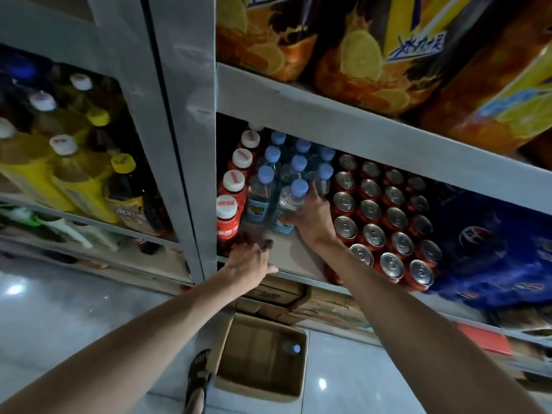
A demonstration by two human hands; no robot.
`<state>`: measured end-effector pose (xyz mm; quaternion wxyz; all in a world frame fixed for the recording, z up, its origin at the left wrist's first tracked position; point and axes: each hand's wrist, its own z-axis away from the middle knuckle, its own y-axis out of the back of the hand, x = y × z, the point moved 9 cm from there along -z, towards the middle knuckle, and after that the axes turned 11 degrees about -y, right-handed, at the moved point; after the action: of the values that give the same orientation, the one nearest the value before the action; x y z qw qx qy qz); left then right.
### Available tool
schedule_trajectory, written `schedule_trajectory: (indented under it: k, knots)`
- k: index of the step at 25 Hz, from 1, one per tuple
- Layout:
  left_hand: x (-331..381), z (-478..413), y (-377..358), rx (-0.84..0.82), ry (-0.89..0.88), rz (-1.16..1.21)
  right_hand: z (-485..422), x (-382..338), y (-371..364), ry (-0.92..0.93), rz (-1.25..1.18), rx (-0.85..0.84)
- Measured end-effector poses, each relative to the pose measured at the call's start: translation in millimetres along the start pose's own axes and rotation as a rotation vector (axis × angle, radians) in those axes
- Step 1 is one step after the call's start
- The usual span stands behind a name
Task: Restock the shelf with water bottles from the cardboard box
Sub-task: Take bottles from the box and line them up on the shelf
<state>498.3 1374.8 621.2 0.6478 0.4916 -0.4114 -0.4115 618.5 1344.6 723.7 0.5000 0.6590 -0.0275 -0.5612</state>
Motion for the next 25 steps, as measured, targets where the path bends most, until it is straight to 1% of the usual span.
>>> schedule_trajectory:
  k: [4,7,10,13,19,21,25]
  knots:
    - [-1,-5,0,-0.011,0.015,0.010,-4,-4,-7,0.069,-0.001,0.079]
    - [-2,-13,-1,-0.002,-0.006,0.000,-6,-3,-10,0.108,-0.007,0.141]
    - [-2,-15,-3,-0.012,0.002,-0.030,-5,3,-15,0.079,-0.020,0.158]
    - [0,-17,-2,-0.013,-0.014,-0.067,-7,5,-17,0.101,-0.023,0.162]
    - [-1,-20,-6,-0.048,-0.029,-0.046,-8,8,-22,0.149,0.007,0.183]
    - [-2,-21,-7,-0.044,-0.039,-0.035,-10,10,-22,0.134,0.027,0.163]
    - [0,-20,-8,-0.020,-0.076,-0.054,0,12,-18,0.009,0.002,0.086]
